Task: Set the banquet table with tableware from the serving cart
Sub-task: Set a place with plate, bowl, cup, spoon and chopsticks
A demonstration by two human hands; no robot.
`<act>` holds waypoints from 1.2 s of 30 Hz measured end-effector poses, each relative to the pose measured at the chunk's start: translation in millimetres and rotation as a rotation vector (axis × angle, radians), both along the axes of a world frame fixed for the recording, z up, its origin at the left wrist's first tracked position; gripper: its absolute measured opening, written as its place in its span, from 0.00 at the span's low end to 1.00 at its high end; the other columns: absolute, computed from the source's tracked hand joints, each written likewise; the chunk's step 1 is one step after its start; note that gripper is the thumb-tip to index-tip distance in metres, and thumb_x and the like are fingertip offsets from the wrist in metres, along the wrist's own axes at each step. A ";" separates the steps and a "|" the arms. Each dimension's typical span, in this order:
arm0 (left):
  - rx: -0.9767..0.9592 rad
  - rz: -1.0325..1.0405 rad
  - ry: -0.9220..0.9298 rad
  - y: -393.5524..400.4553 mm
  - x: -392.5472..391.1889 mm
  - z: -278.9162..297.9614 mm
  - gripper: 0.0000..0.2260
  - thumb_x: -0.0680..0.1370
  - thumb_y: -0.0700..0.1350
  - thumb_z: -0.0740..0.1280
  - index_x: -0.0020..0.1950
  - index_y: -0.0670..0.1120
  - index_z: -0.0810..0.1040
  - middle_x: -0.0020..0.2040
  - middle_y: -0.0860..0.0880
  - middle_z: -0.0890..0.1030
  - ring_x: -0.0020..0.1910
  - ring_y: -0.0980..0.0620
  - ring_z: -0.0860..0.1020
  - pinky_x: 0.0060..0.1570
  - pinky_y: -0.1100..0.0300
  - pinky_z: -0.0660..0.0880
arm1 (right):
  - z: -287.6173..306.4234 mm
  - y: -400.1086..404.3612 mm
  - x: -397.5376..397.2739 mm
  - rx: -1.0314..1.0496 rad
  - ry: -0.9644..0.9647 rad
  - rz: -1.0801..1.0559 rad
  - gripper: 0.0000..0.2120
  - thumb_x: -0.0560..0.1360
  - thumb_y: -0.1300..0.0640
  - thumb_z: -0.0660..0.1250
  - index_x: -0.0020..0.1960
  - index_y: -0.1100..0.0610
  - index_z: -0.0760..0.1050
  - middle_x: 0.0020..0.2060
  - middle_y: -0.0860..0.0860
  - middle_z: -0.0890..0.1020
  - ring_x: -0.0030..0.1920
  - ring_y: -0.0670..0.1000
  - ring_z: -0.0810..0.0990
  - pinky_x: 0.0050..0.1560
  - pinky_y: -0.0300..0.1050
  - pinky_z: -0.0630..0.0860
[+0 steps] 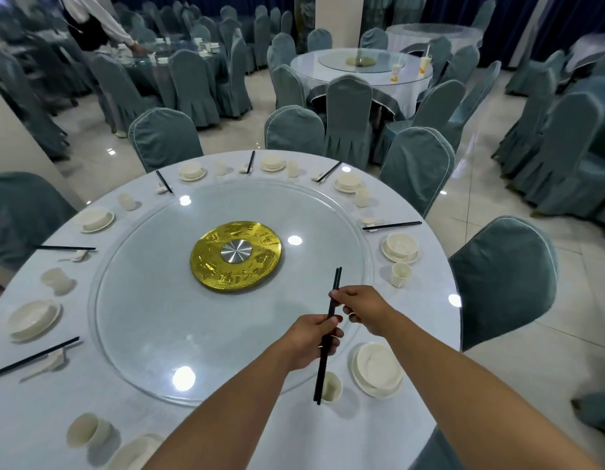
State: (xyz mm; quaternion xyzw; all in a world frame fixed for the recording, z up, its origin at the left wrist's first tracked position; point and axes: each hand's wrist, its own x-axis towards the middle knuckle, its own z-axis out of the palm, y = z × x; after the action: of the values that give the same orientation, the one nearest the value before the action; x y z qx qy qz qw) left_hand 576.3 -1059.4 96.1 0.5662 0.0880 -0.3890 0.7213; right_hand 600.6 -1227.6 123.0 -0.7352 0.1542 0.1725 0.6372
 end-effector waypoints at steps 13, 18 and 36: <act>0.224 0.048 -0.165 -34.8 20.2 -12.0 0.07 0.76 0.42 0.72 0.51 0.39 0.84 0.41 0.45 0.82 0.39 0.49 0.78 0.46 0.58 0.79 | -0.9 -33.3 18.1 -0.111 0.043 0.069 0.11 0.77 0.53 0.69 0.51 0.60 0.83 0.42 0.51 0.82 0.39 0.51 0.68 0.34 0.40 0.65; 0.169 0.054 -0.136 -50.3 27.6 -11.3 0.06 0.75 0.40 0.73 0.46 0.36 0.83 0.39 0.42 0.82 0.37 0.48 0.79 0.43 0.59 0.79 | -8.7 -50.0 15.4 -0.138 -0.005 0.034 0.11 0.76 0.50 0.70 0.48 0.58 0.83 0.44 0.52 0.84 0.37 0.49 0.73 0.35 0.39 0.70; 0.248 0.188 -0.020 -102.4 73.3 -71.8 0.08 0.76 0.41 0.73 0.48 0.36 0.82 0.45 0.36 0.83 0.42 0.45 0.83 0.47 0.55 0.82 | -97.9 -114.3 0.5 -0.885 0.011 0.368 0.11 0.77 0.53 0.66 0.37 0.56 0.73 0.36 0.52 0.77 0.38 0.51 0.75 0.39 0.42 0.70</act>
State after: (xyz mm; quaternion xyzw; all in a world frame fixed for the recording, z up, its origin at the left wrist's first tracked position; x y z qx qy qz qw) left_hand 649.6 -1161.8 24.4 0.6439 0.1809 -0.3002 0.6801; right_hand 601.1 -1341.9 25.1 -0.9500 0.0837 0.2041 0.2209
